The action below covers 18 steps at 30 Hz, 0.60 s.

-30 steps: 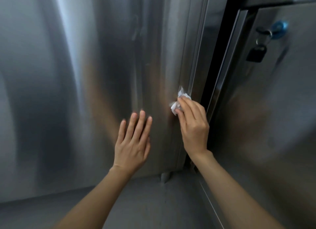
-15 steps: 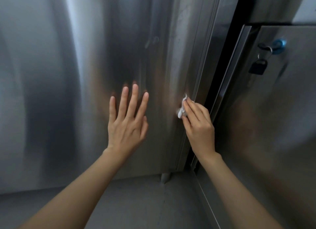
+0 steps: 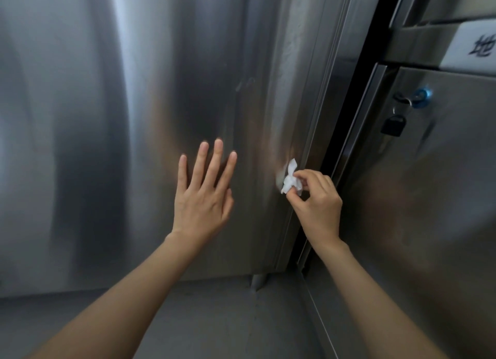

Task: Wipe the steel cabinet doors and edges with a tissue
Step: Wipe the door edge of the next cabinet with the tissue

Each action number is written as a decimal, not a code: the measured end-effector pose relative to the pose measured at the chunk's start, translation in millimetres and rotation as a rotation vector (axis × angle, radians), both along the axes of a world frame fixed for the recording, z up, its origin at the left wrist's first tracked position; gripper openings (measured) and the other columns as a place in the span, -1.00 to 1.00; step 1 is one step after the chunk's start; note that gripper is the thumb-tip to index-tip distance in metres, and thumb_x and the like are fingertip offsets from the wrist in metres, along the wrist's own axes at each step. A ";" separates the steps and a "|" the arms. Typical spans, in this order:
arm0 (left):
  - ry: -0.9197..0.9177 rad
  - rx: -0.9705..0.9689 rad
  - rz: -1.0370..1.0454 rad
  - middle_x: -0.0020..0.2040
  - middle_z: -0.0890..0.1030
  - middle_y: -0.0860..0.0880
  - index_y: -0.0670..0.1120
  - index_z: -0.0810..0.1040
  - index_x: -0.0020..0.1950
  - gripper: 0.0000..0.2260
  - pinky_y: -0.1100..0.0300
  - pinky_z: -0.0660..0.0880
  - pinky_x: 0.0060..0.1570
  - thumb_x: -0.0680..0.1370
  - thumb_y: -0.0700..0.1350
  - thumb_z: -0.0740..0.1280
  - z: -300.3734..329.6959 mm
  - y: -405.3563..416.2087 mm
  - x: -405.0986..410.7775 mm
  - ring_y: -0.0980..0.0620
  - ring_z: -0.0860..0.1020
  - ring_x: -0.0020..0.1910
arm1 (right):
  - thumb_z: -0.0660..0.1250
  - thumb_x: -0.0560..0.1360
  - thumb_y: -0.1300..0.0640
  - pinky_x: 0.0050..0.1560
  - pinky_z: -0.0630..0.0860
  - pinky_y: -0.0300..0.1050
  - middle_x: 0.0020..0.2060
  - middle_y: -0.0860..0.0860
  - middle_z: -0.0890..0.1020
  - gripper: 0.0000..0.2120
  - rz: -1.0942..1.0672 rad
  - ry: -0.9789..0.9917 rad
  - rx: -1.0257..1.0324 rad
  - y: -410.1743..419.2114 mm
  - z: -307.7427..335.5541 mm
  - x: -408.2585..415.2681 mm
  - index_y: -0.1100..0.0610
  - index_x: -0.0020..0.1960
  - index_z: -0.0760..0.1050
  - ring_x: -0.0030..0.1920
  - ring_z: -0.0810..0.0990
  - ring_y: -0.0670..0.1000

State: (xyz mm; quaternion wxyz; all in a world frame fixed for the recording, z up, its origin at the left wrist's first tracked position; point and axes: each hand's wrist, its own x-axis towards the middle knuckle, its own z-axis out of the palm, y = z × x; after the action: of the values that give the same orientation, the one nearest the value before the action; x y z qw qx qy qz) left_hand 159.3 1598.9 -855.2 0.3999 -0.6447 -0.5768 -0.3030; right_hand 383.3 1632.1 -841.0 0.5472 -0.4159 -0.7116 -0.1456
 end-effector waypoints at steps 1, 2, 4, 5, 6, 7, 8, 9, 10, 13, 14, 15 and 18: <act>0.001 -0.016 0.001 0.62 0.07 -0.17 -0.08 0.15 0.61 -0.37 -0.25 0.02 0.51 0.55 -0.04 0.22 1.4 -2.3 0.1 -0.19 0.01 0.60 | 0.49 0.35 0.37 -0.10 0.62 -0.03 -0.07 0.05 0.65 -0.74 0.021 0.054 -0.018 -4.4 2.6 0.4 0.25 0.03 0.61 -0.09 0.61 0.05; -0.001 -0.035 -0.002 0.62 0.07 -0.17 -0.08 0.16 0.61 -0.37 -0.25 0.03 0.51 0.55 -0.04 0.21 3.7 -5.2 0.4 -0.19 0.02 0.60 | 0.50 0.35 0.37 -0.12 0.63 -0.02 -0.07 0.05 0.65 -0.73 0.044 0.115 -0.033 -9.9 7.3 0.3 0.24 0.03 0.61 -0.10 0.61 0.03; -0.011 -0.072 -0.022 0.61 0.10 -0.17 -0.09 0.20 0.60 -0.38 -0.25 0.08 0.50 0.54 -0.05 0.21 8.7 -12.1 0.1 -0.19 0.05 0.59 | 0.52 0.36 0.37 -0.11 0.64 -0.06 -0.06 0.02 0.64 -0.72 0.105 0.231 -0.065 -22.1 18.6 -2.2 0.22 0.05 0.62 -0.10 0.61 -0.02; -0.014 -0.087 -0.033 0.61 0.12 -0.17 -0.10 0.22 0.59 -0.39 -0.25 0.13 0.48 0.54 -0.05 0.21 12.6 -16.4 -1.0 -0.19 0.08 0.59 | 0.52 0.37 0.37 -0.10 0.64 -0.10 -0.05 0.01 0.63 -0.71 0.142 0.274 -0.076 -28.5 26.4 -4.9 0.21 0.06 0.62 -0.09 0.61 -0.06; -0.017 -0.102 -0.051 0.60 0.15 -0.16 -0.11 0.25 0.58 -0.41 -0.24 0.17 0.47 0.54 -0.05 0.20 16.7 -20.6 -3.4 -0.18 0.11 0.58 | 0.52 0.37 0.37 -0.07 0.64 -0.14 -0.04 0.01 0.63 -0.70 0.180 0.310 -0.080 -34.8 35.1 -8.7 0.20 0.07 0.62 -0.08 0.62 -0.08; -0.023 -0.121 -0.075 0.59 0.18 -0.16 -0.11 0.26 0.57 -0.42 -0.23 0.22 0.45 0.54 -0.05 0.18 21.4 -25.0 -6.3 -0.16 0.15 0.57 | 0.51 0.37 0.38 -0.05 0.63 -0.18 -0.03 0.01 0.63 -0.70 0.217 0.339 -0.078 -41.2 44.8 -13.2 0.21 0.08 0.63 -0.07 0.62 -0.10; -0.035 -0.144 -0.106 0.59 0.20 -0.15 -0.11 0.27 0.57 -0.44 -0.22 0.25 0.44 0.55 -0.03 0.16 27.2 -29.9 -9.2 -0.14 0.18 0.56 | 0.50 0.37 0.39 -0.04 0.63 -0.20 -0.03 0.01 0.63 -0.70 0.254 0.362 -0.070 -46.7 55.5 -18.6 0.21 0.08 0.63 -0.05 0.62 -0.11; -0.050 -0.166 -0.137 0.58 0.23 -0.14 -0.10 0.28 0.57 -0.45 -0.21 0.28 0.43 0.56 -0.02 0.14 34.2 -35.7 -12.2 -0.12 0.23 0.54 | 0.50 0.37 0.40 -0.04 0.62 -0.22 -0.03 0.00 0.63 -0.70 0.287 0.380 -0.059 -51.6 67.1 -24.7 0.21 0.08 0.63 -0.05 0.63 -0.12; -0.068 -0.184 -0.169 0.56 0.26 -0.13 -0.10 0.28 0.56 -0.45 -0.19 0.32 0.41 0.57 0.00 0.13 42.4 -41.5 -15.3 -0.10 0.27 0.51 | 0.49 0.37 0.40 -0.03 0.61 -0.24 -0.03 -0.01 0.63 -0.70 0.320 0.396 -0.047 -55.7 79.0 -31.6 0.21 0.08 0.63 -0.04 0.63 -0.13; -0.159 -0.170 -0.259 0.53 0.34 -0.09 -0.08 0.29 0.56 -0.47 -0.16 0.40 0.36 0.60 0.06 0.14 78.1 -61.1 -31.4 -0.08 0.41 0.42 | 0.50 0.37 0.41 -0.02 0.60 -0.26 -0.03 -0.04 0.63 -0.70 0.430 0.435 -0.021 -65.9 116.8 -57.4 0.20 0.07 0.63 -0.03 0.64 -0.13; -0.228 -0.137 -0.301 0.52 0.36 -0.07 -0.07 0.31 0.55 -0.47 -0.10 0.40 0.37 0.61 0.08 0.15 96.9 -69.5 -39.6 -0.06 0.43 0.41 | 0.50 0.37 0.41 -0.02 0.59 -0.26 -0.04 -0.04 0.63 -0.70 0.473 0.444 -0.009 -69.4 130.6 -67.7 0.19 0.07 0.63 -0.03 0.64 -0.13; -0.323 -0.095 -0.356 0.50 0.38 -0.04 -0.06 0.33 0.54 -0.47 0.01 0.38 0.40 0.60 0.10 0.18 117.7 -78.0 -48.9 -0.02 0.44 0.41 | 0.51 0.37 0.41 -0.01 0.59 -0.26 -0.03 -0.04 0.63 -0.70 0.520 0.447 0.001 -73.3 144.4 -78.2 0.19 0.07 0.63 -0.03 0.64 -0.13; -0.630 0.013 -0.567 0.40 0.48 0.11 0.05 0.40 0.48 -0.53 0.26 0.38 0.36 0.58 0.10 0.32 190.9 -110.4 -74.7 0.13 0.50 0.34 | 0.52 0.38 0.38 0.00 0.57 -0.31 -0.02 -0.03 0.65 -0.69 0.653 0.435 0.025 -85.2 187.1 -113.6 0.18 0.08 0.63 -0.02 0.65 -0.14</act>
State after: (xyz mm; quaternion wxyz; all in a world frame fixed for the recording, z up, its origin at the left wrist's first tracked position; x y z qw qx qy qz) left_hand 84.6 1488.5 -664.3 0.1089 -0.6513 -0.4686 -0.5868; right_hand 269.7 1547.0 -653.9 0.7078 -0.1820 -0.6721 0.1193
